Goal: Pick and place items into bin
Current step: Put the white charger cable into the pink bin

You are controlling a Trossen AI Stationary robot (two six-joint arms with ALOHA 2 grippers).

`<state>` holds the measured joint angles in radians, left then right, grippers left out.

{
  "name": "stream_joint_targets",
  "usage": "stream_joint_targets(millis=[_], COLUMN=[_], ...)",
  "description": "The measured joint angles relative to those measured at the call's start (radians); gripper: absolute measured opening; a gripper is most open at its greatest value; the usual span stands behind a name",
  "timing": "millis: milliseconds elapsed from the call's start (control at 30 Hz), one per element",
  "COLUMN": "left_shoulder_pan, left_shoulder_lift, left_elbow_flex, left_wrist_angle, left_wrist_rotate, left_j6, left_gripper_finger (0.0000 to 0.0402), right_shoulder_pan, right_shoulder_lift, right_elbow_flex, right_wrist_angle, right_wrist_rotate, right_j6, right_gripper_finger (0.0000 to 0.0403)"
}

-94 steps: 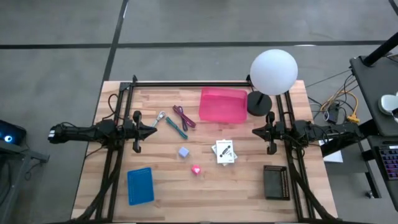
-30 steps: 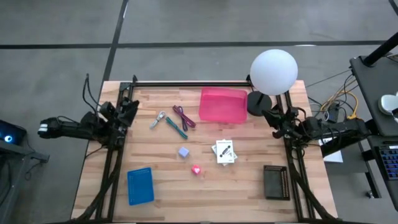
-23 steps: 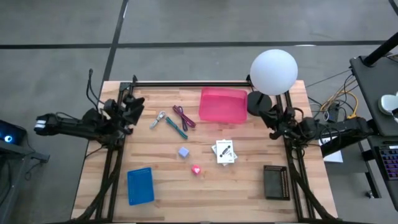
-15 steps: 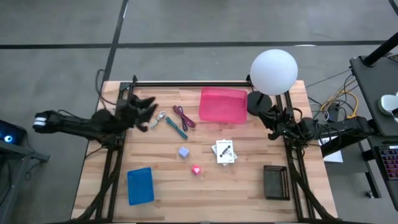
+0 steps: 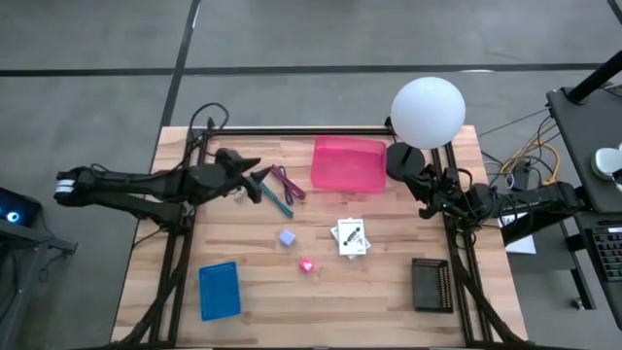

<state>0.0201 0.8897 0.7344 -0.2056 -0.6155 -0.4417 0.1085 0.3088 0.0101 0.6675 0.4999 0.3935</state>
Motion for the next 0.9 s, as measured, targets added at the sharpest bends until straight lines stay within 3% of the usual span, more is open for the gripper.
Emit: stream_joint_targets(millis=[233,533,900], left_shoulder_pan=[0.117,0.304,0.397], left_shoulder_lift=[0.123,0.253,0.411], left_elbow_flex=[0.143,0.161,0.157], left_wrist_angle=[-0.277,-0.441,-0.634], left_wrist_rotate=[0.081,0.391,0.472], left_j6=[-0.059,-0.105,-0.102], left_gripper_finger=[0.0194,0.0194,0.0194], right_shoulder_pan=[0.0,0.0,0.0], right_shoulder_lift=[0.0,0.0,0.0], right_elbow_flex=[0.0,0.0,0.0], right_wrist_angle=[0.002,0.002,0.002], right_wrist_rotate=[-0.001,-0.002,-0.002], right_j6=[0.007,0.008,0.008], right_gripper_finger=[0.0009,0.0009,0.0009])
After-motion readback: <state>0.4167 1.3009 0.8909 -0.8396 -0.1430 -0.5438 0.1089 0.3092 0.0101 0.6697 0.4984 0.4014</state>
